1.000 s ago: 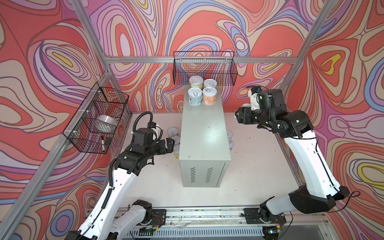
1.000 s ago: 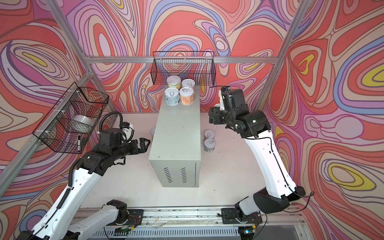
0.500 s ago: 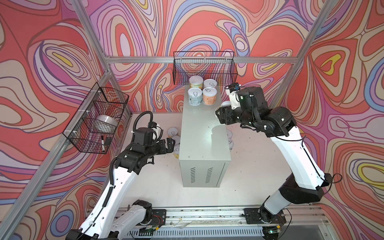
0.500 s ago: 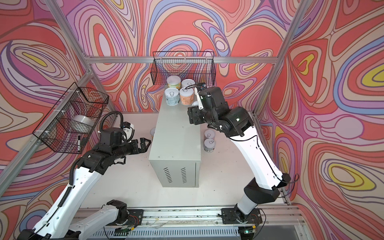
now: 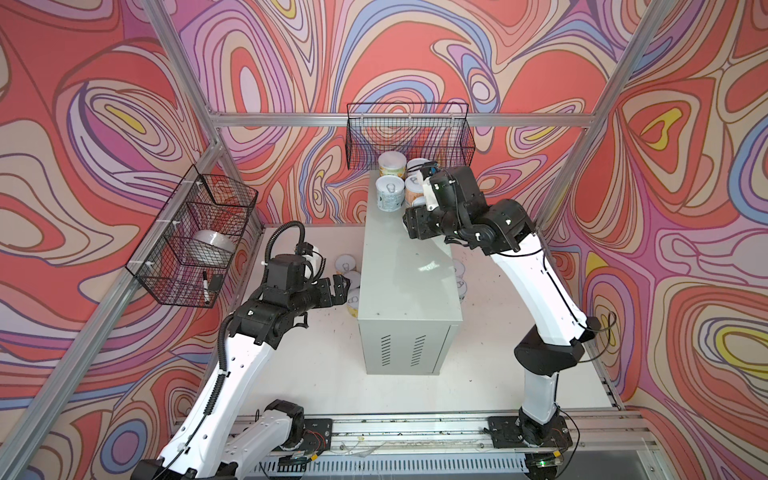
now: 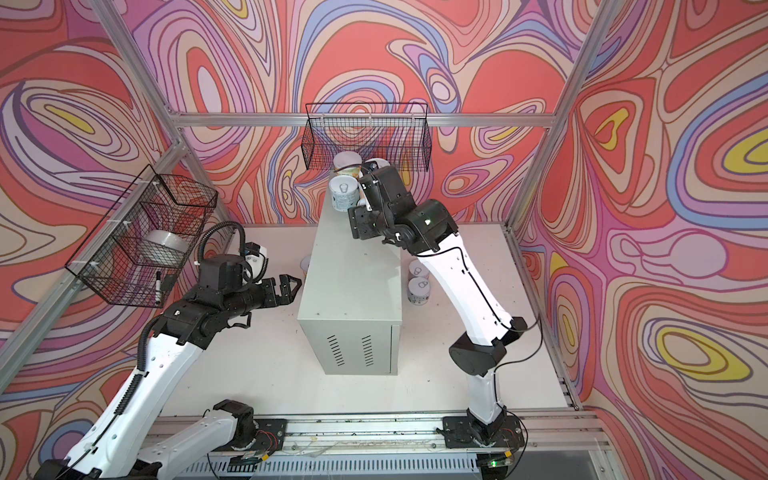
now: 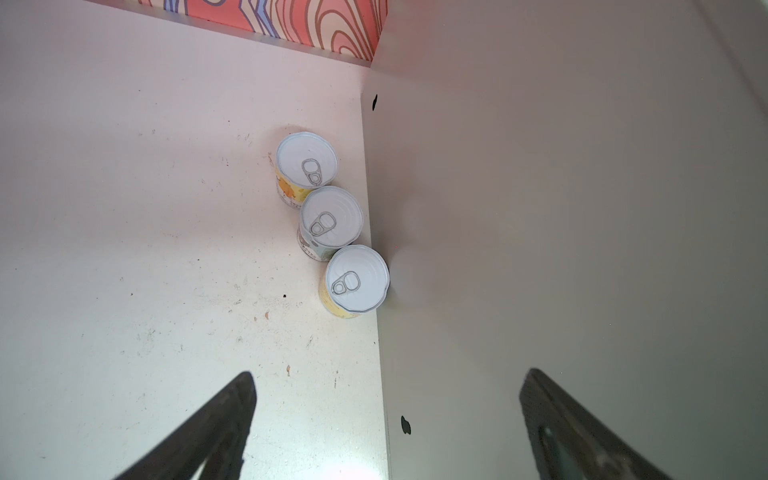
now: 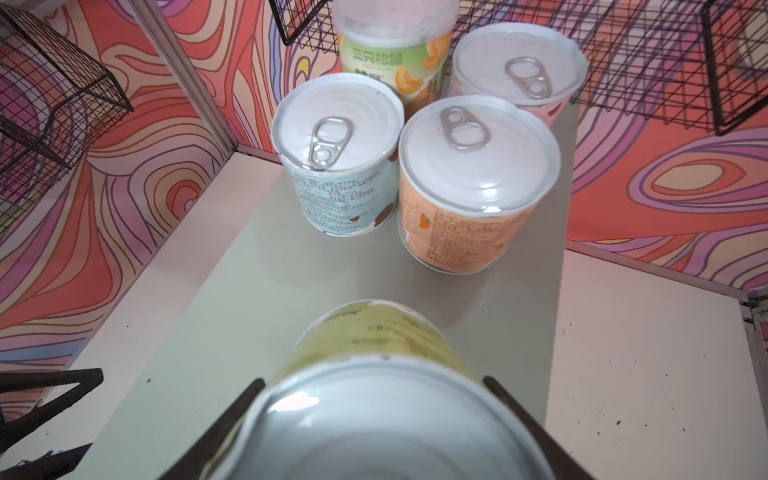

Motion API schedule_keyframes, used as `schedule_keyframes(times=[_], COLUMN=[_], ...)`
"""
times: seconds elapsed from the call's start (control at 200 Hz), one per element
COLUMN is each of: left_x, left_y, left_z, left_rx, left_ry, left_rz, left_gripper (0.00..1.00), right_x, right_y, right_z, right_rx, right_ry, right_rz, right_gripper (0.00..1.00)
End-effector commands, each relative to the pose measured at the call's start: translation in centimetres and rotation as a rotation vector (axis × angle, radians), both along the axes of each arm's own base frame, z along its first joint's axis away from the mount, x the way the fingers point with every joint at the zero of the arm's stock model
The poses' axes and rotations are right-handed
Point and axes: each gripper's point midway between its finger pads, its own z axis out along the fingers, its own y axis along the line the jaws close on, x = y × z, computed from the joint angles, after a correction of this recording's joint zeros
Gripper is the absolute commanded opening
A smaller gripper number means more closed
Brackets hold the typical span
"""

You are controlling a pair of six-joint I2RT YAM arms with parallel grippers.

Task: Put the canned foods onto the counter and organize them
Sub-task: 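Carry the green-labelled can over the box top toward the other cans, then lower the green-labelled can onto the box top in front of the other cans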

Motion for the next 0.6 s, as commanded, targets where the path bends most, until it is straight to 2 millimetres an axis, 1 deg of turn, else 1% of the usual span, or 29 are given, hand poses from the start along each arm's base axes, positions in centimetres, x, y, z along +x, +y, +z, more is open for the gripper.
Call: schedule_keyframes(times=[0.0,0.23,0.275,0.416,0.481,0.551,0.596], left_x=[0.2,0.4,0.4,0.4,0.4,0.4,0.4], left_y=[0.1,-0.2,-0.2,-0.1,0.0,-0.1,0.0], left_z=[0.3,-0.2,-0.2,-0.4,-0.4,-0.5,-0.5], left_rx=[0.0,-0.004,-0.005,-0.005,-0.006,-0.009,-0.009], left_ry=[-0.018,-0.006,-0.008,-0.007,-0.004,-0.006,-0.003], left_rz=[-0.007,-0.016,-0.015,-0.009,-0.008,-0.008,-0.006], left_gripper=[1.0,1.0,1.0,1.0,1.0,1.0,1.0], right_x=[-0.3,-0.3,-0.2,-0.1,0.0,0.0,0.0], right_y=[0.1,0.5,0.6,1.0,1.2,1.4,1.6], right_z=[1.7,1.1,0.7,0.0,-0.1,-0.2,-0.4], right_rx=[0.029,0.02,0.014,0.006,0.008,0.012,0.016], right_ry=[-0.044,-0.033,-0.024,-0.007,-0.005,-0.002,0.003], right_rz=[-0.004,-0.001,0.0,0.009,0.012,0.021,0.025], right_gripper=[0.0,0.0,0.12,0.39,0.46,0.49,0.54])
